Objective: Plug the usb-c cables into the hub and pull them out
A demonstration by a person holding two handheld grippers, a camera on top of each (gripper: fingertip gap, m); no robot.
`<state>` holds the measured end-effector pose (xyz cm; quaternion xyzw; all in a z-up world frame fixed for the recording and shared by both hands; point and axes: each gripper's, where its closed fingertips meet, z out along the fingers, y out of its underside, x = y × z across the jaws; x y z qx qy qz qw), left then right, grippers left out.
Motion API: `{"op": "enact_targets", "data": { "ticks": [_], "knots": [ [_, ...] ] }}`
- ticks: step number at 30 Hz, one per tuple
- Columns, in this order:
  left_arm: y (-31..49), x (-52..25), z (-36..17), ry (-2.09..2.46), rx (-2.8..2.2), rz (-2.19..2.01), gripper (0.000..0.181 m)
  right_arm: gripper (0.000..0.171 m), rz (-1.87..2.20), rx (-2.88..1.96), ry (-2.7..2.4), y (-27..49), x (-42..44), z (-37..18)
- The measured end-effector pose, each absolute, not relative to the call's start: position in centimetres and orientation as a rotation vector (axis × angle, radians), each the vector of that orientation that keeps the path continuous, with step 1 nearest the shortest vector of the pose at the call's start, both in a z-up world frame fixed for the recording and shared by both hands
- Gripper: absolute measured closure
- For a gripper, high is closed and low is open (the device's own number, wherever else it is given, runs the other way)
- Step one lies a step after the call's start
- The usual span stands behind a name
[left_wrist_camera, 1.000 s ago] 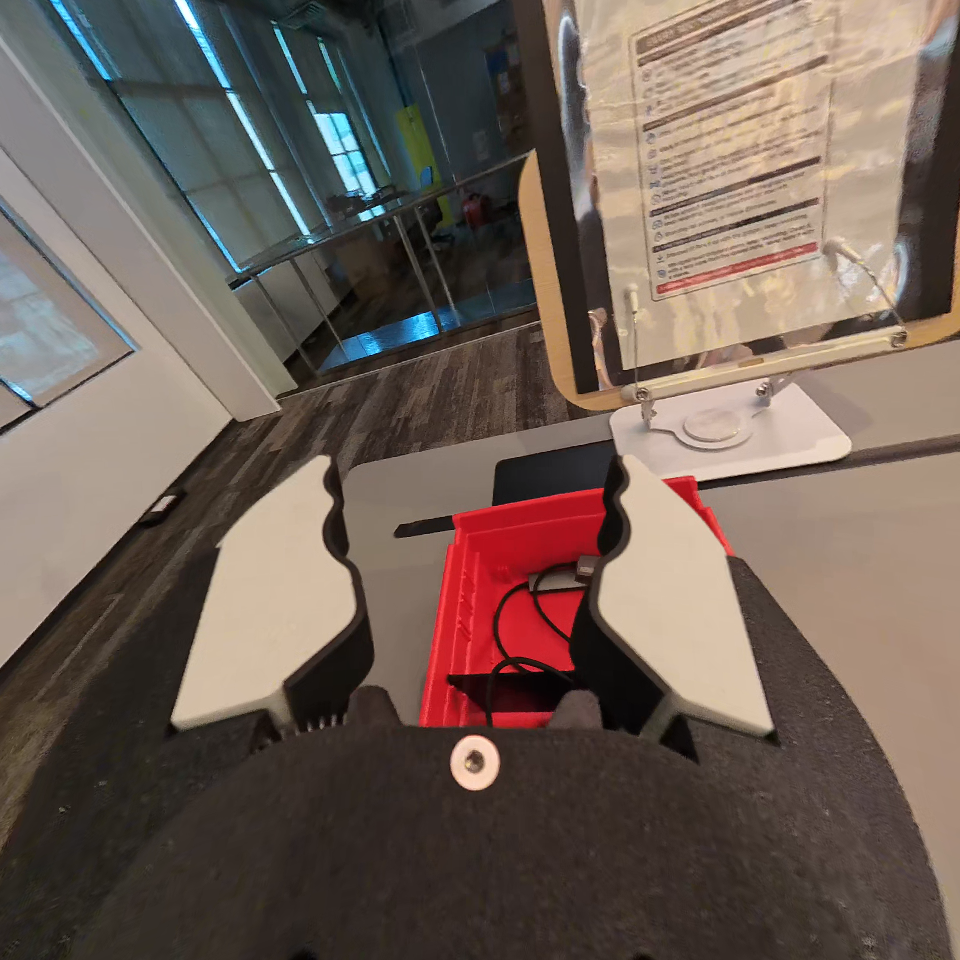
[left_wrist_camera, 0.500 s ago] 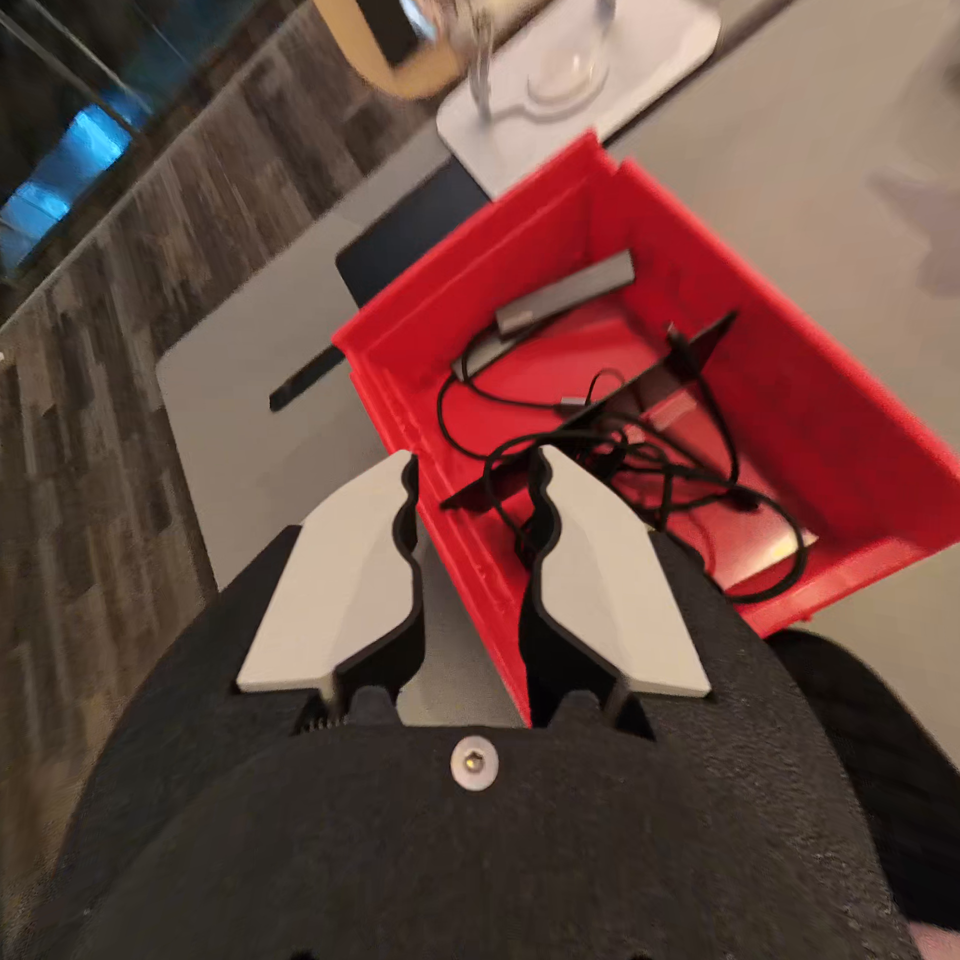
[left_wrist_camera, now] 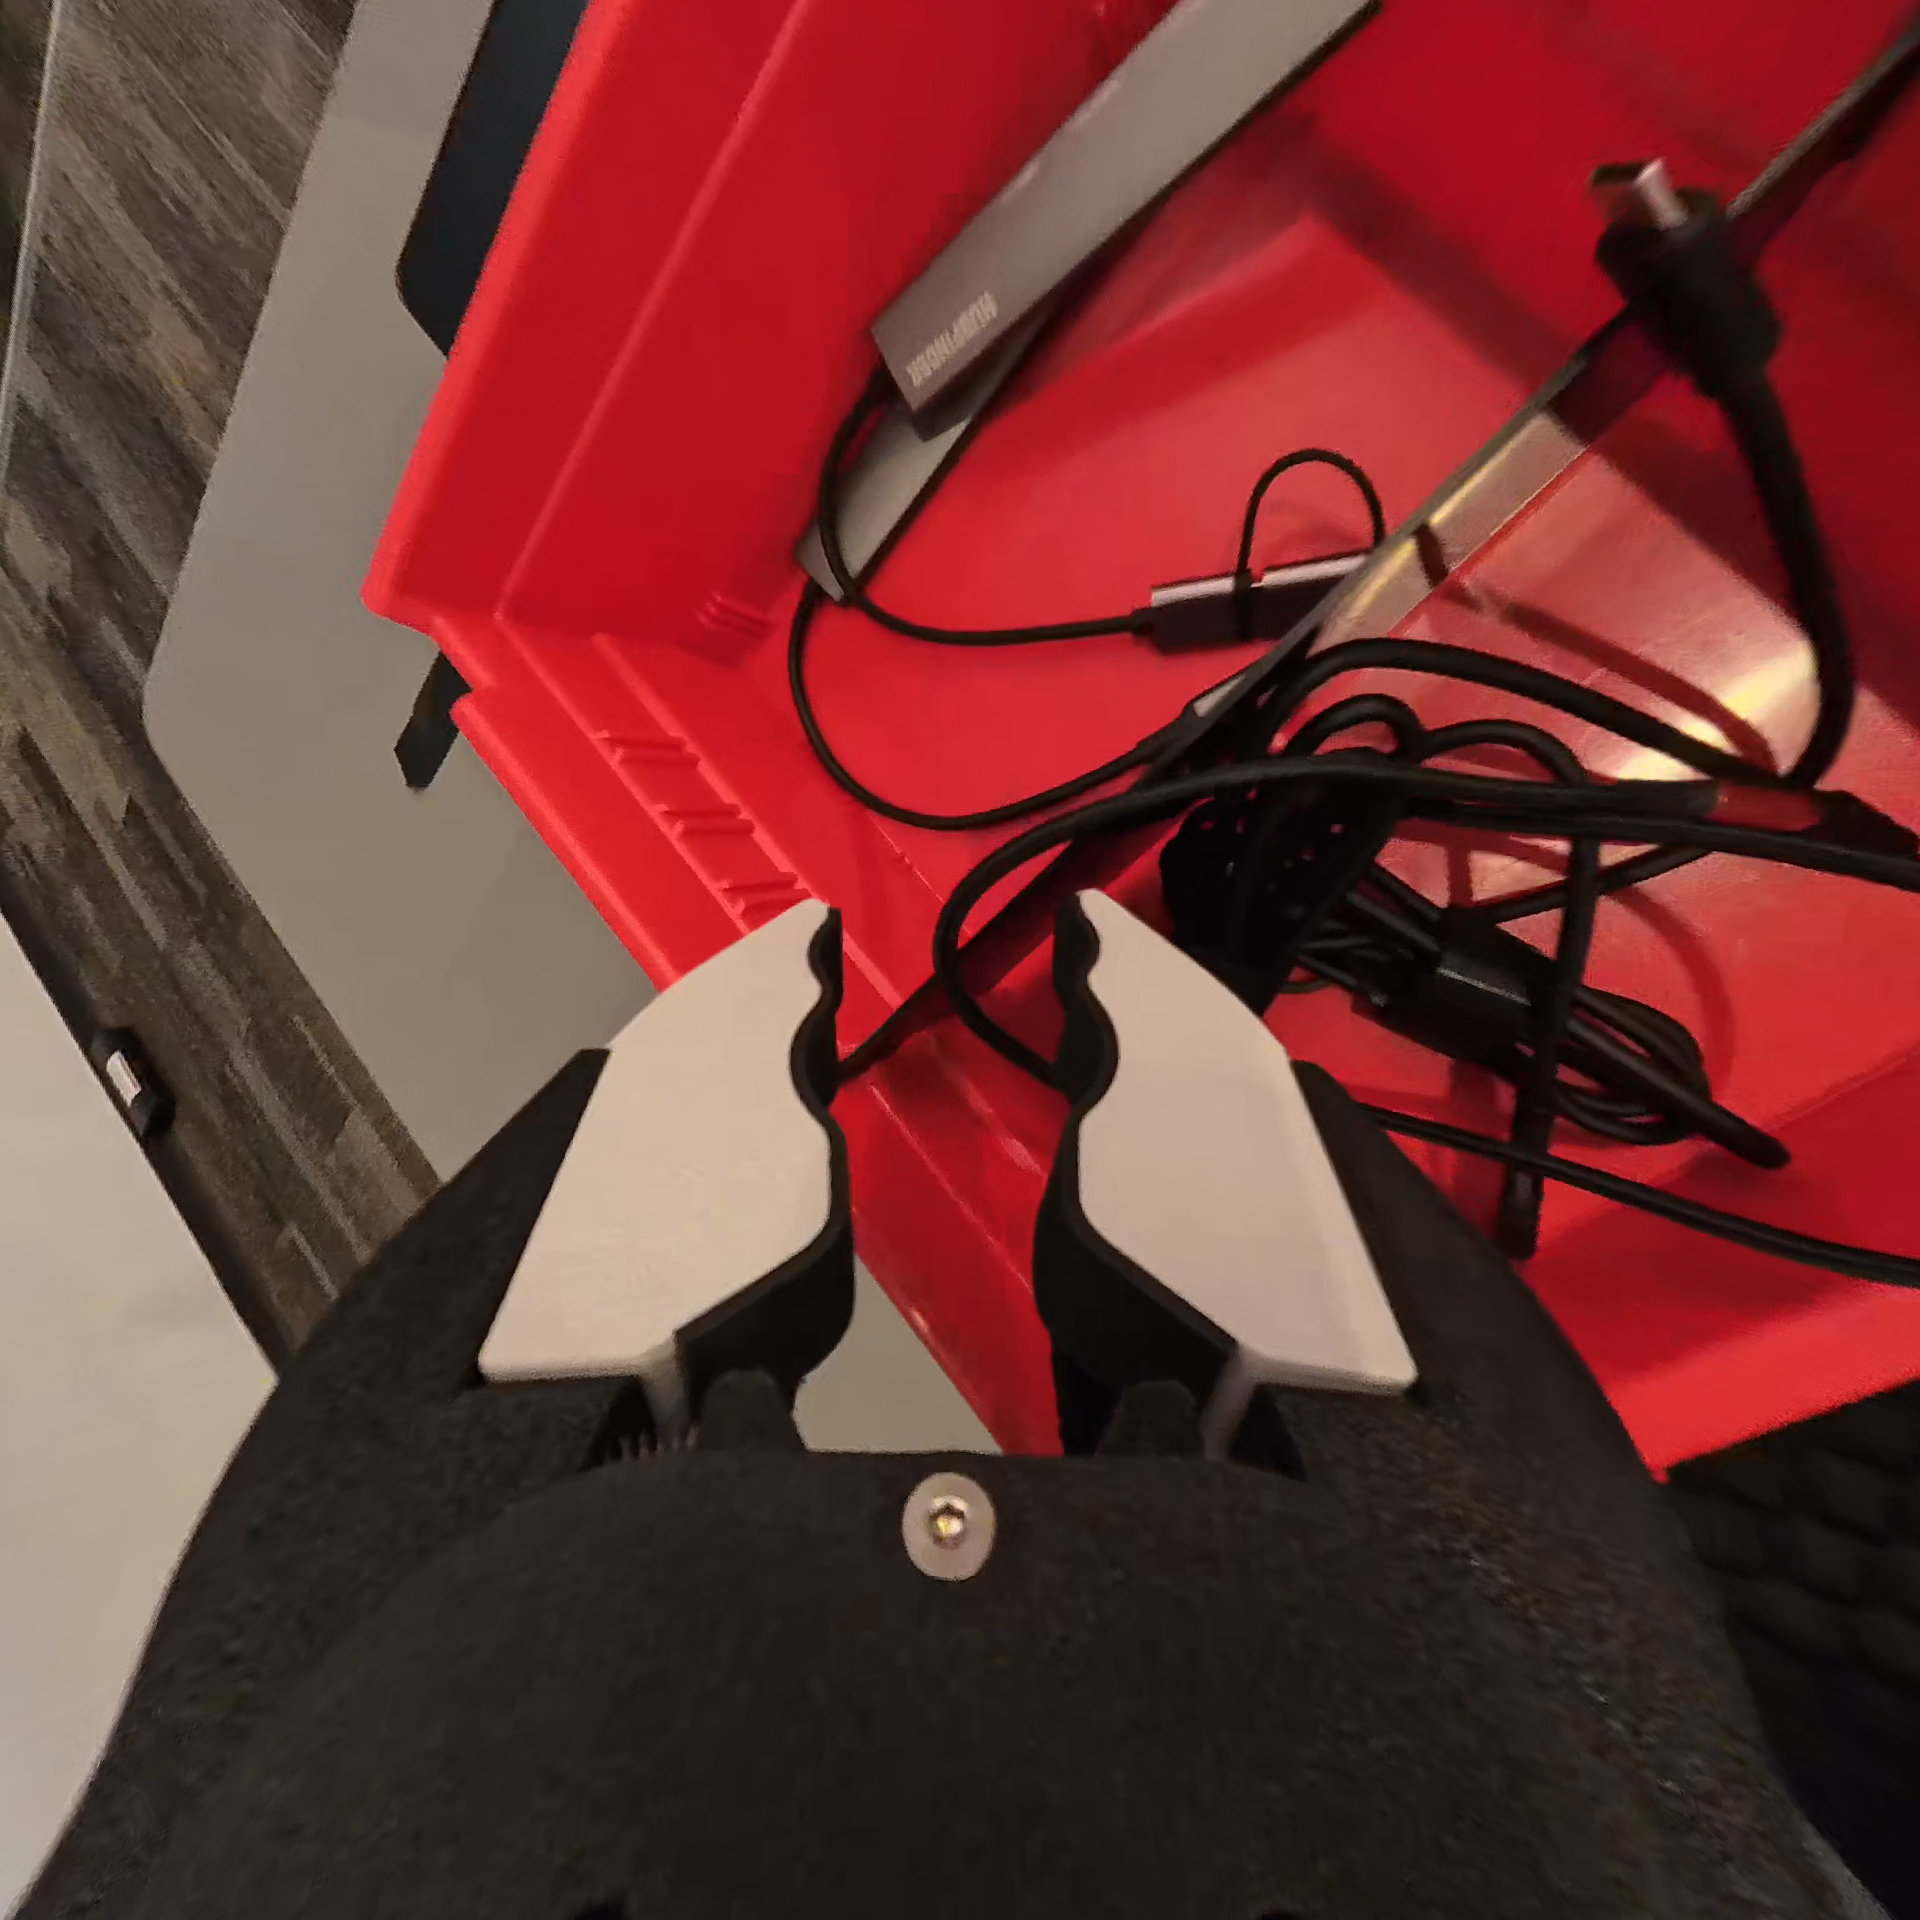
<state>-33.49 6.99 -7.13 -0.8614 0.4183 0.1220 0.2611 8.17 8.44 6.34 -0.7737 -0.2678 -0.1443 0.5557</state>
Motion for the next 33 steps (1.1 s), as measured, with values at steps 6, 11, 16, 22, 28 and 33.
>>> {"op": "enact_targets", "data": {
  "ticks": [6, 11, 16, 22, 28, 33],
  "knots": [
    [7.1, -33.3, -8.6, 1.155, -2.399, 0.277, 0.157, 0.086, -0.499, -2.049, -0.493, 7.3, 19.4, 3.4],
    [7.1, -33.6, -8.6, 1.076, -2.453, 0.220, 0.161, 0.093, -0.475, -2.212, -0.253, 4.2, 29.4, -0.1],
    [6.8, -35.1, -8.5, 0.996, -2.507, 0.238, 0.162, 0.096, -0.393, -2.339, -0.182, 1.7, 33.4, -3.8],
    [6.7, -36.1, -8.5, 1.100, -2.437, 0.306, 0.165, 0.097, -0.297, -2.450, -0.271, 1.1, 32.9, -7.0],
    [7.0, -36.4, -8.5, 1.119, -2.387, 0.316, 0.164, 0.110, -0.176, -2.612, -0.245, 0.1, 32.3, -9.7],
    [6.4, -36.8, -8.1, 1.074, -2.417, 0.306, 0.166, 0.122, 0.014, -2.671, -0.130, -0.9, 31.7, -10.5]
  ]
}}
